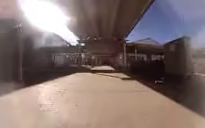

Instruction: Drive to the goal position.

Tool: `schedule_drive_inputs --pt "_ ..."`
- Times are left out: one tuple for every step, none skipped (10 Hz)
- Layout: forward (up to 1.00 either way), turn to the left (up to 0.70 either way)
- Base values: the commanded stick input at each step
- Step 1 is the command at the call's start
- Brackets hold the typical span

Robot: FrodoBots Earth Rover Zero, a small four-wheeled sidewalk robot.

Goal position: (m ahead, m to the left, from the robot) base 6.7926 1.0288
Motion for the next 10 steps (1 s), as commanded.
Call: schedule_drive_inputs --pt "1.0 0.01" --pt "1.0 0.01" --pt "1.0 0.01" --pt "1.0 0.01" --pt "1.0 0.01" --pt "1.0 0.01" --pt "1.0 0.01" --pt "1.0 0.01" --pt "1.0 0.01" --pt "1.0 0.01"
